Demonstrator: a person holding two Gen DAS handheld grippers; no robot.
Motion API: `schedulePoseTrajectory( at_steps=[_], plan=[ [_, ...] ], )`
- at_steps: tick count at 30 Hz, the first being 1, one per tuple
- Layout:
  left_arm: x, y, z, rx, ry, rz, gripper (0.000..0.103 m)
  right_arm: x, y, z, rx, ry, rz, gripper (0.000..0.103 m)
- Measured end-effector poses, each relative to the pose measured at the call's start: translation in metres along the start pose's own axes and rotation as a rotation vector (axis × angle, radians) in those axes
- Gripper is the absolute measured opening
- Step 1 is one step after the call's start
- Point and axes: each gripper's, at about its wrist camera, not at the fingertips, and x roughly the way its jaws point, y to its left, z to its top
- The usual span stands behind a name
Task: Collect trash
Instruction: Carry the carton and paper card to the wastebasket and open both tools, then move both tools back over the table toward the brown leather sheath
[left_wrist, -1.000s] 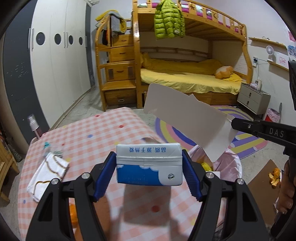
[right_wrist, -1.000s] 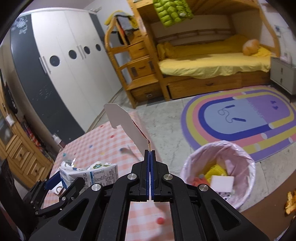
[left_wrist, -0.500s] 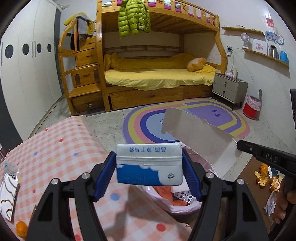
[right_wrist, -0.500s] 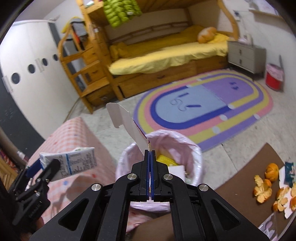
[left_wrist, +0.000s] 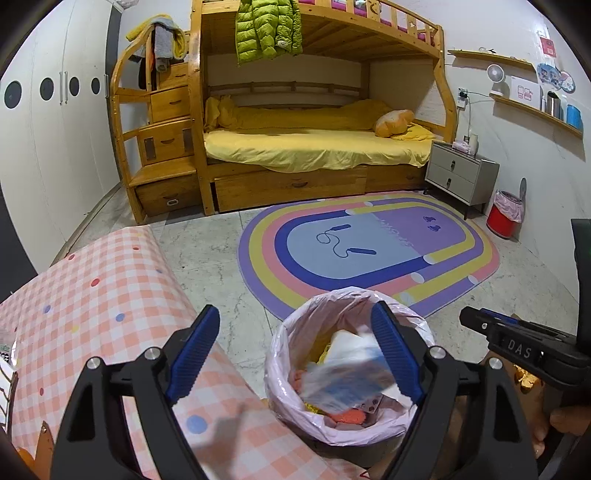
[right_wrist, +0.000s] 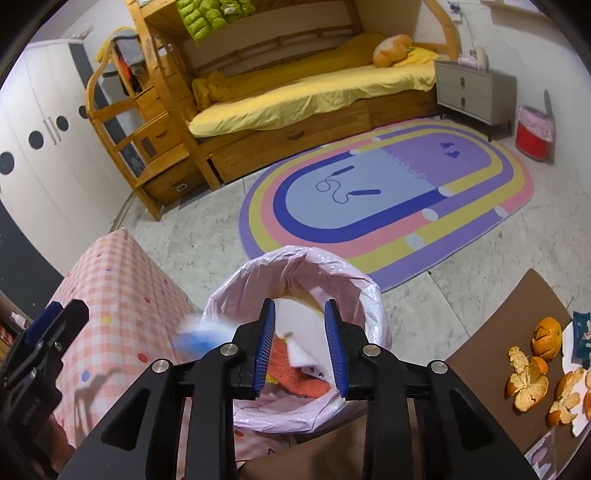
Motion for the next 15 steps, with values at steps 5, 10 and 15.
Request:
schedulePoseTrajectory(
  at_steps=[5, 10, 15],
  plan=[
    [-0.024, 0.018, 0.001, -0.021, -0.016, 0.047, 0.082, -0.016, 0.017, 0.002, -0.039, -0.003, 0.04, 0.03],
    [-0.053, 0.038, 0.001, -0.032, -0.043, 0.091, 0.082, -0.039, 0.057, 0.002, -0.122, -0.029, 0.101, 0.034],
    [-0.084, 0.067, -0.002, -0.048, -0.058, 0.135, 0.082, -0.061, 0.104, 0.0, -0.218, -0.045, 0.169, 0.038]
  ],
)
